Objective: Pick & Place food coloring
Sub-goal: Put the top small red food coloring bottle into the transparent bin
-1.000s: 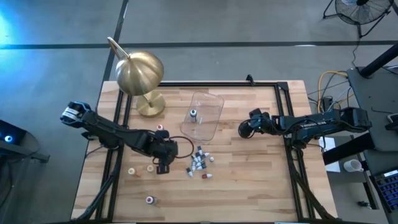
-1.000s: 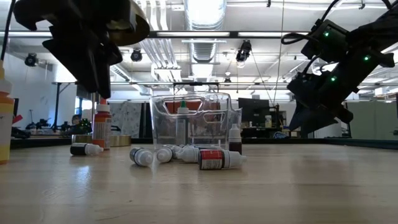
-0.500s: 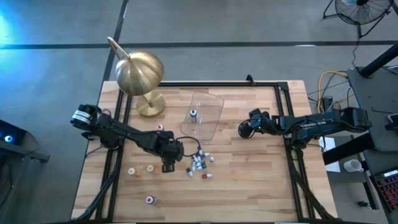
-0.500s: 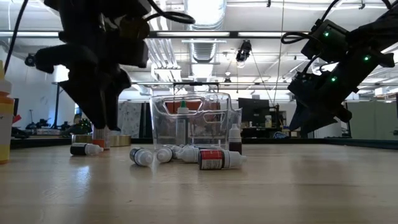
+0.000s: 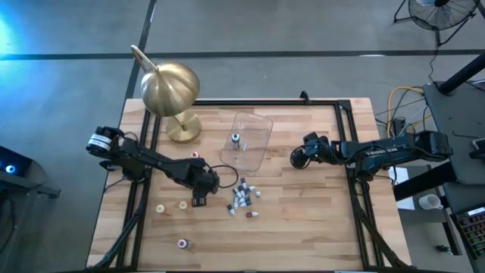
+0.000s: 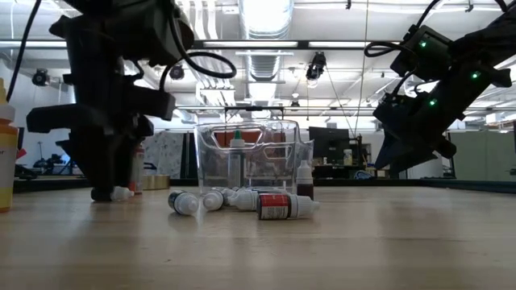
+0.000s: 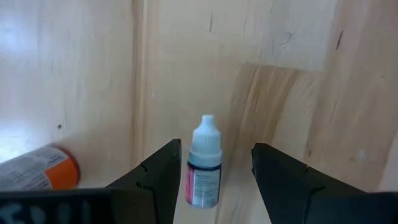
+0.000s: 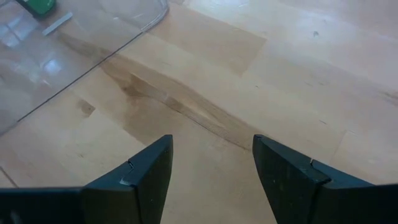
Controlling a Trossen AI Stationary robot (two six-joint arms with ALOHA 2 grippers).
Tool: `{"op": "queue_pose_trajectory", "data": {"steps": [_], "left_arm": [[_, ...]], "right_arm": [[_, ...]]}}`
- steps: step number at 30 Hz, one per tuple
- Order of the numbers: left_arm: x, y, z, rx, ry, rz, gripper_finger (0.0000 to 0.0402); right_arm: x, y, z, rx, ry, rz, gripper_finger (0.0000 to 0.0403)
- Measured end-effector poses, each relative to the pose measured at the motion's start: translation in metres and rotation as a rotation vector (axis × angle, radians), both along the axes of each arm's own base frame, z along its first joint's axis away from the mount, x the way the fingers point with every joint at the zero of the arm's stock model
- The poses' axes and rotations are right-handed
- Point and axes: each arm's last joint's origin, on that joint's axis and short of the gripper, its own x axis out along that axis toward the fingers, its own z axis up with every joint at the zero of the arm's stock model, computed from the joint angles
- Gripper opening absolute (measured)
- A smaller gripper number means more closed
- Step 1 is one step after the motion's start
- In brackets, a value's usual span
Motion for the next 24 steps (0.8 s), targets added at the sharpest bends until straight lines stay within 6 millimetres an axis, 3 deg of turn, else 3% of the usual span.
{"op": "queue_pose_trajectory", "data": {"steps": [10,24], "left_arm": [[0.002,0.008,-0.005,-0.060,-0.017,0.021,0.0165],[0.003,0.013,-0.008,-0.038,0.000,-0.027,0.0091]], "right_arm": [[0.000,0.000,0.000,0.000,-0.002,-0.005,0.0215],[0.000,0.000,0.000,0.001,-0.002,-0.007,0.0215]]}}
